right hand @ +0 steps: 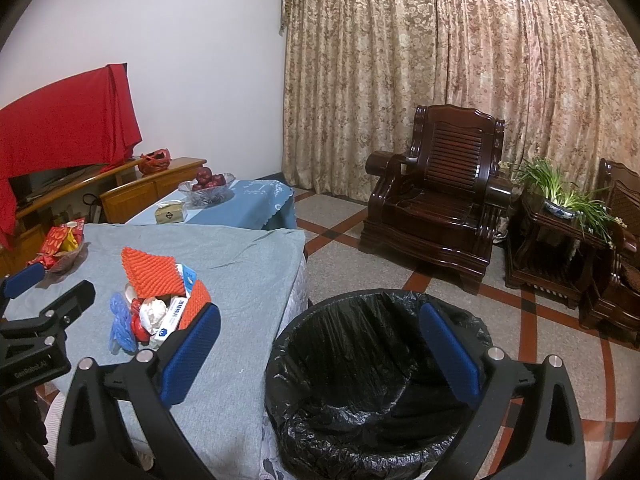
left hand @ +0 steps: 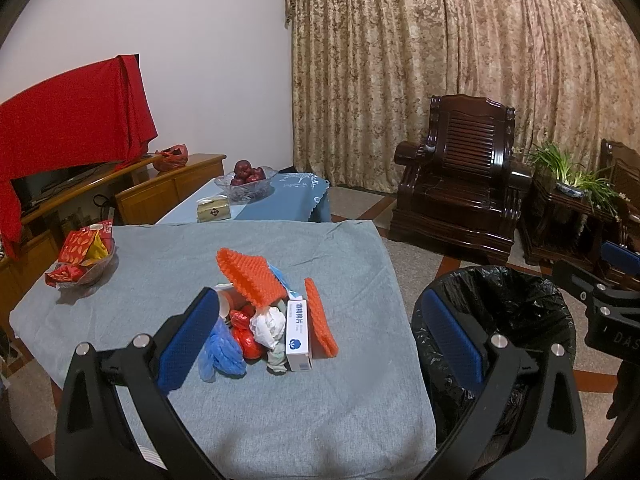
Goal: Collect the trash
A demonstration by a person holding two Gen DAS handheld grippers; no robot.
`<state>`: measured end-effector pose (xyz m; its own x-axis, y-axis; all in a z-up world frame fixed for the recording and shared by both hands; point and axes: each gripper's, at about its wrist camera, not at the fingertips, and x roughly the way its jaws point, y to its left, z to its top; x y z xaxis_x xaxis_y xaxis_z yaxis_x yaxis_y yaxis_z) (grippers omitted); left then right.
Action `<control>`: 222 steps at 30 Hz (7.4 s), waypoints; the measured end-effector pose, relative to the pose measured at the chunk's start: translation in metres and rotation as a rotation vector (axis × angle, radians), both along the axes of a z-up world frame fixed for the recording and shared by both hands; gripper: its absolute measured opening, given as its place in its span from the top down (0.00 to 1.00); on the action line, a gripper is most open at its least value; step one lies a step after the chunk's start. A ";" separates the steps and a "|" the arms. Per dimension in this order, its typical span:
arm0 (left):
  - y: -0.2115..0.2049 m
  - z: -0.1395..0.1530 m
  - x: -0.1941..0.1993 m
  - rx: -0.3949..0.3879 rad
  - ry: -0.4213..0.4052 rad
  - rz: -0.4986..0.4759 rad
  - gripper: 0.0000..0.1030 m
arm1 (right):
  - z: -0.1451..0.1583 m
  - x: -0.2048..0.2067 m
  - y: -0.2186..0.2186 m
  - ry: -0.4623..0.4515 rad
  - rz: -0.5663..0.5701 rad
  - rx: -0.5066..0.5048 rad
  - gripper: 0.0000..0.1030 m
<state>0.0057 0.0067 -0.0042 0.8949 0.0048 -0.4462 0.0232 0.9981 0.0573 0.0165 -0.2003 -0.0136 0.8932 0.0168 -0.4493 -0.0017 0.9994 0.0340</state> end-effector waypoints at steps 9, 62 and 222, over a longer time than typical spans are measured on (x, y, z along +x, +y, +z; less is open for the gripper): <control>0.005 -0.003 0.001 0.000 -0.001 0.002 0.05 | 0.000 0.001 0.000 0.002 0.000 0.001 0.06; 0.155 -0.102 0.064 0.013 0.096 0.302 0.05 | -0.135 0.145 0.152 0.223 0.289 -0.006 0.31; 0.182 -0.123 0.098 -0.063 0.162 0.178 0.11 | -0.171 0.161 0.204 0.313 0.342 0.049 0.27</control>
